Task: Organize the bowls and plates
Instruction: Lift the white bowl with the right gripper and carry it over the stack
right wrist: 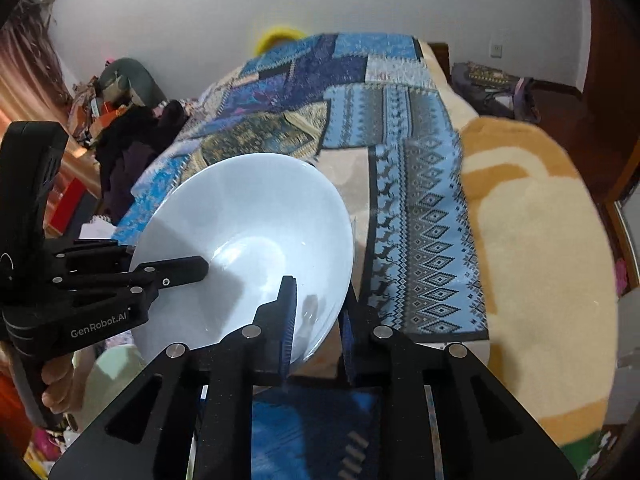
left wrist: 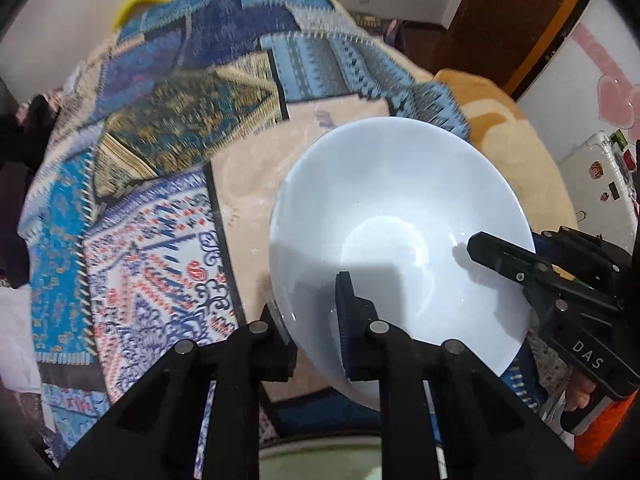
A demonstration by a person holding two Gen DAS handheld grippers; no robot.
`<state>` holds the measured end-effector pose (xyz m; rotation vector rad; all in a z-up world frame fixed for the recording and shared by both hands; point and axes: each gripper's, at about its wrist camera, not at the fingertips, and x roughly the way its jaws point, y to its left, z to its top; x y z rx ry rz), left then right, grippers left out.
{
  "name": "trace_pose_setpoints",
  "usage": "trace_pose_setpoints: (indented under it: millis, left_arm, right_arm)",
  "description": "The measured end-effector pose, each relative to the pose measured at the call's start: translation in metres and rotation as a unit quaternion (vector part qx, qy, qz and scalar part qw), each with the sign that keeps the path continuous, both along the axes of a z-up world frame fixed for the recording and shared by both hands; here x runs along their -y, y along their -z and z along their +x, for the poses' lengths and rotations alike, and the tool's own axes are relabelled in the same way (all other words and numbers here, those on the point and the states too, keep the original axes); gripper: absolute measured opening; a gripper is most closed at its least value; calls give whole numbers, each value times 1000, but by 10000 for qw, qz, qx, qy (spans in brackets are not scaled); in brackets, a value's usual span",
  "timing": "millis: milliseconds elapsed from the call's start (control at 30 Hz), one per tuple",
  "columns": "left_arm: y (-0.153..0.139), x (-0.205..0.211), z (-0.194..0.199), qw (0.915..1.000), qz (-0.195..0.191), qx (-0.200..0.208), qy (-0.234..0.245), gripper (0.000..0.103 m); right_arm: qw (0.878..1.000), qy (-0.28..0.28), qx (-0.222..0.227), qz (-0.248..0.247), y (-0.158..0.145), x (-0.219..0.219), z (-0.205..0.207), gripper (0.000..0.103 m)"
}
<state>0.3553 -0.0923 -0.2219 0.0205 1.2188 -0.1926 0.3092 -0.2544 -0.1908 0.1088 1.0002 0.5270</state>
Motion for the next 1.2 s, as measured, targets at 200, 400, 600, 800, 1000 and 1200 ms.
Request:
trace_pose_setpoints:
  millis: [200, 400, 600, 800, 1000, 1200]
  left_arm:
    - [-42, -6, -29, 9990, -72, 433, -55, 16]
    - [-79, -14, -63, 9969, -183, 760, -120, 16]
    - [-100, -29, -96, 9949, -294, 946, -188, 16]
    - [-114, -52, -132, 9924, -401, 1119, -330, 16]
    - [-122, -83, -173, 9901, -437, 1207, -572, 16]
    - [-124, -114, -208, 9879, -384, 1215, -886, 16]
  right_arm:
    - [9993, 23, 359, 97, -34, -3, -24, 18]
    - [9979, -5, 627, 174, -61, -11, -51, 18]
    - [9963, -90, 829, 219, -79, -25, -76, 18]
    - [9945, -252, 969, 296, -91, -46, -103, 18]
    - [9926, -534, 1032, 357, -93, -71, -124, 18]
    - [9903, -871, 966, 485, -89, -101, -138, 18]
